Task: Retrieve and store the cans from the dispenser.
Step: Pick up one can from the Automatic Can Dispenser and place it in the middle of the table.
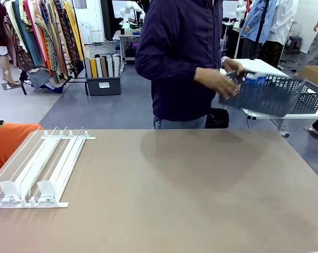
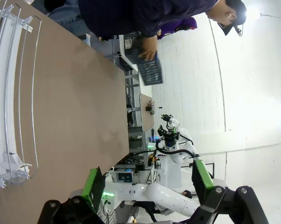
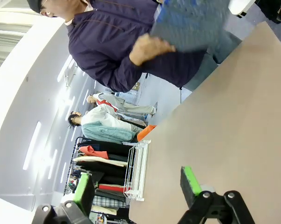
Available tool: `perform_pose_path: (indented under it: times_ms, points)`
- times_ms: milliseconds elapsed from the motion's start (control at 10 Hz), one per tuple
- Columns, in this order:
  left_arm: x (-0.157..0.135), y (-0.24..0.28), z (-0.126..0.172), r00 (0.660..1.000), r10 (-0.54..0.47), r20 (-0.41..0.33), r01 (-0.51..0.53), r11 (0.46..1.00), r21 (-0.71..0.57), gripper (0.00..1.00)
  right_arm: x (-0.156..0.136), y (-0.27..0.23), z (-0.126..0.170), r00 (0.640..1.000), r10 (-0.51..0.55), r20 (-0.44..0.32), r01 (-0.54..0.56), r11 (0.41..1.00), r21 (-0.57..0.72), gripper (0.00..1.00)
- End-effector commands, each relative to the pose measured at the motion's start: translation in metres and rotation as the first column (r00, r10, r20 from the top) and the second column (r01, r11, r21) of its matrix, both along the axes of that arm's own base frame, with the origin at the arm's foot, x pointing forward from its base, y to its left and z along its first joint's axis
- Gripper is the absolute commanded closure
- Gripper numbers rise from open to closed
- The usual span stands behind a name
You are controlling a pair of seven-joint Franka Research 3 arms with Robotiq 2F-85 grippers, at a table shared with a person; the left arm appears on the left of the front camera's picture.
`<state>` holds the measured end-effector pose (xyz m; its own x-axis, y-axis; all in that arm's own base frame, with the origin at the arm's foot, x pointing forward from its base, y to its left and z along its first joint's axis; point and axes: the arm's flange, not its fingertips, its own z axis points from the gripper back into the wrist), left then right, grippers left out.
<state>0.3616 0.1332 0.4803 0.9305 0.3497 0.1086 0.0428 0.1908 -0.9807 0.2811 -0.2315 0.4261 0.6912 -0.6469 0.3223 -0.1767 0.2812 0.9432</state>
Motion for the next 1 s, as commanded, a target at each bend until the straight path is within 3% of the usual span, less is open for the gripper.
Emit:
perform_pose_path:
  times_ms: [0, 900]
  points:
    - [-0.0001, -0.0015, 0.0034, 1.0, 0.007, -0.005, -0.007, 1.0, -0.022, 0.0, 0.0019, 0.0001, 0.005, 1.0, -0.006, 0.004, 0.005, 1.0, 0.017, 0.0]
    - [-0.0001, -0.0015, 0.0034, 1.0, 0.007, -0.005, -0.007, 1.0, -0.022, 0.0, 0.0019, 0.0001, 0.005, 1.0, -0.006, 0.004, 0.005, 1.0, 0.017, 0.0]
